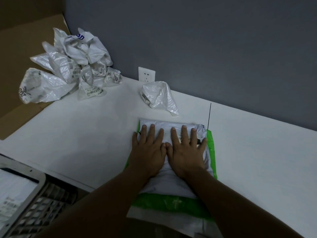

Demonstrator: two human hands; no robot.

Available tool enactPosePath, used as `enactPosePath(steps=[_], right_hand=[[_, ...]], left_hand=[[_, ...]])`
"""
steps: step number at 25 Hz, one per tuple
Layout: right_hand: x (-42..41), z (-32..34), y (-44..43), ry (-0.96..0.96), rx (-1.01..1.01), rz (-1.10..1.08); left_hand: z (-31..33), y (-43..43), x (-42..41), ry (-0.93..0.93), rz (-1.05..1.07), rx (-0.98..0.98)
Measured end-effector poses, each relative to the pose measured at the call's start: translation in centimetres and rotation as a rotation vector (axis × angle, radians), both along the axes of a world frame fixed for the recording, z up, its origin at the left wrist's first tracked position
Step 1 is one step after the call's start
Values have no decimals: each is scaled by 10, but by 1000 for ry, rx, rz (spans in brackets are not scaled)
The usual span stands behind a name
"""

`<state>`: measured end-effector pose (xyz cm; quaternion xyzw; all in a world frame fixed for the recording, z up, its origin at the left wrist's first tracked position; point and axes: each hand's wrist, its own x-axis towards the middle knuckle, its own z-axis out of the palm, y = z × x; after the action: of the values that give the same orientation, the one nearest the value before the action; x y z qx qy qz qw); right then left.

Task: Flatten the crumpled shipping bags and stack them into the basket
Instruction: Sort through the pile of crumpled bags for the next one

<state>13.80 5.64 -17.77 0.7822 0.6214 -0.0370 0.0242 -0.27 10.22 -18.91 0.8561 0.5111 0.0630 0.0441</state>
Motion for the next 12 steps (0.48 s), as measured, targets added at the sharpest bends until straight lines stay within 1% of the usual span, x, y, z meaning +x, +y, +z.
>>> enactPosePath(steps=[3, 6, 8, 10, 12], right_hand=[[-2, 23, 0, -17, -2, -1], [-8, 53, 16, -15, 75, 24], [-13, 69, 43, 80, 103, 29], [-15, 78, 75, 189, 97, -18], [-14, 80, 101, 244, 49, -65]], left_hand=[[11, 0, -3, 4, 24, -27], [26, 4, -3, -71, 37, -13], [35, 9, -4, -167, 43, -53], [38, 18, -6, -245, 58, -79], [33, 24, -9, -272, 50, -92]])
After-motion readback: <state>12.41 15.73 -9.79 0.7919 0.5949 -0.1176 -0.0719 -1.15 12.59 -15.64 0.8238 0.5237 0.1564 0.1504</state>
